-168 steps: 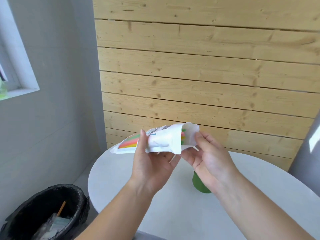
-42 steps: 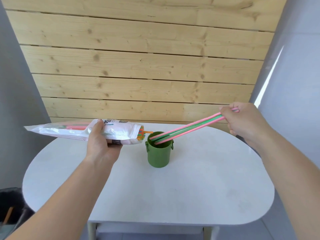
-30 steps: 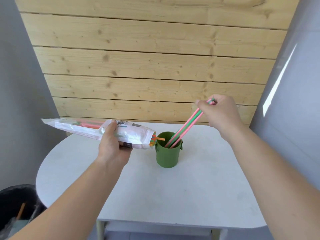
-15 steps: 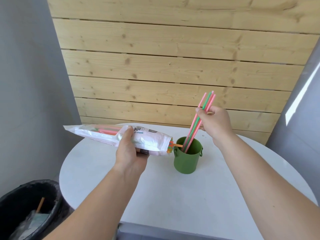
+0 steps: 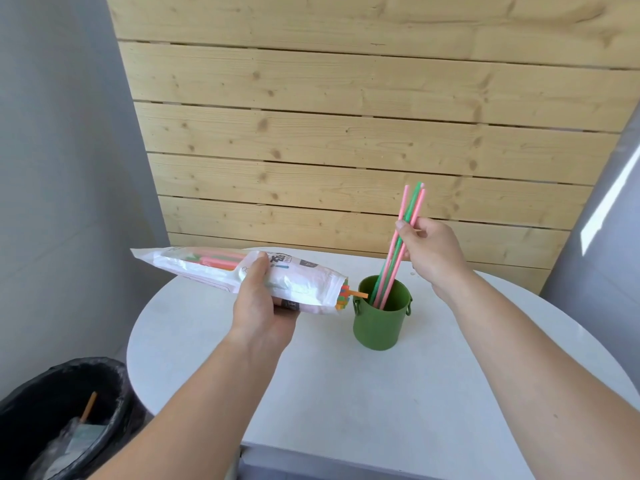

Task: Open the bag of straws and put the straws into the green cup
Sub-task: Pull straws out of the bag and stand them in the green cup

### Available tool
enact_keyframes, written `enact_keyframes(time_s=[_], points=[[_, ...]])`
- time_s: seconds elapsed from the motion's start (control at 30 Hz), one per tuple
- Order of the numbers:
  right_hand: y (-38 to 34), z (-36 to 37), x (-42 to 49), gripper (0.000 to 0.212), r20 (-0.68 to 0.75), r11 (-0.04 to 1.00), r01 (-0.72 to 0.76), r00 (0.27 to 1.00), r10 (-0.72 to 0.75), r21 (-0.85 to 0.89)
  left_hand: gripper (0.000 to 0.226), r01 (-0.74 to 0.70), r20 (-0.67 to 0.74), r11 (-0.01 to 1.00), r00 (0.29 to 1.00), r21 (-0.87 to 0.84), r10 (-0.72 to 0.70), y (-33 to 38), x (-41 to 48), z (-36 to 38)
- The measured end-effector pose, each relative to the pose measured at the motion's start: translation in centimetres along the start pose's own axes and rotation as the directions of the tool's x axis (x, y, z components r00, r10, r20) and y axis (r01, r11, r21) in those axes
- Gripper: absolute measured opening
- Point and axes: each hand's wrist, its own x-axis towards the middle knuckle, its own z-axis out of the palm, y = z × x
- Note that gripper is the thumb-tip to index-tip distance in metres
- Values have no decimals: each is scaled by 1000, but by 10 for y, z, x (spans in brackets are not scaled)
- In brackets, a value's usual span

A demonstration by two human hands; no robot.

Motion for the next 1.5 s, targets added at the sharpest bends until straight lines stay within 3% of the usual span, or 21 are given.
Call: enact_keyframes(time_s=[0.17,0.3,0.37,0.4,0.53,0.7,0.87,1.13,1.3,1.5], points=[[-5,-13,-6,61,-60,987,-129,990,124,-97,20,-8,11,1000,1000,-15,9,3,-2,3],[-19,-26,-29,34,-225,978,-71,974,26,-194,17,-22,26,1000,999,-17,22,6,-5,11],[-25,-22,-46,42,-134,989,-65,990,47,-133,19,-43,36,999,998,-12,44,8,-7,17],[-28,-16,-56,46,-55,991,-125,991,123,-38,24,-63,43,998,997,-6,63,8,-9,20],[-28,12,-86,53,247,841,-482,870,427,246,46,-191,67,980,980,58,187,7,-15,30],[-23,30,-95,47,335,666,-616,788,517,420,48,-340,99,926,940,166,327,3,-24,35],[-22,38,-96,38,321,654,-607,794,516,451,53,-381,115,903,924,197,365,4,-25,35],[-20,40,-92,24,304,682,-495,869,391,538,45,-252,-29,953,965,166,260,4,-22,30],[-22,32,-87,11,274,657,-481,875,399,580,44,-154,-109,986,981,66,160,11,-19,23],[-19,34,-89,26,231,805,-354,933,275,475,44,-81,-91,995,992,53,86,5,-16,19]])
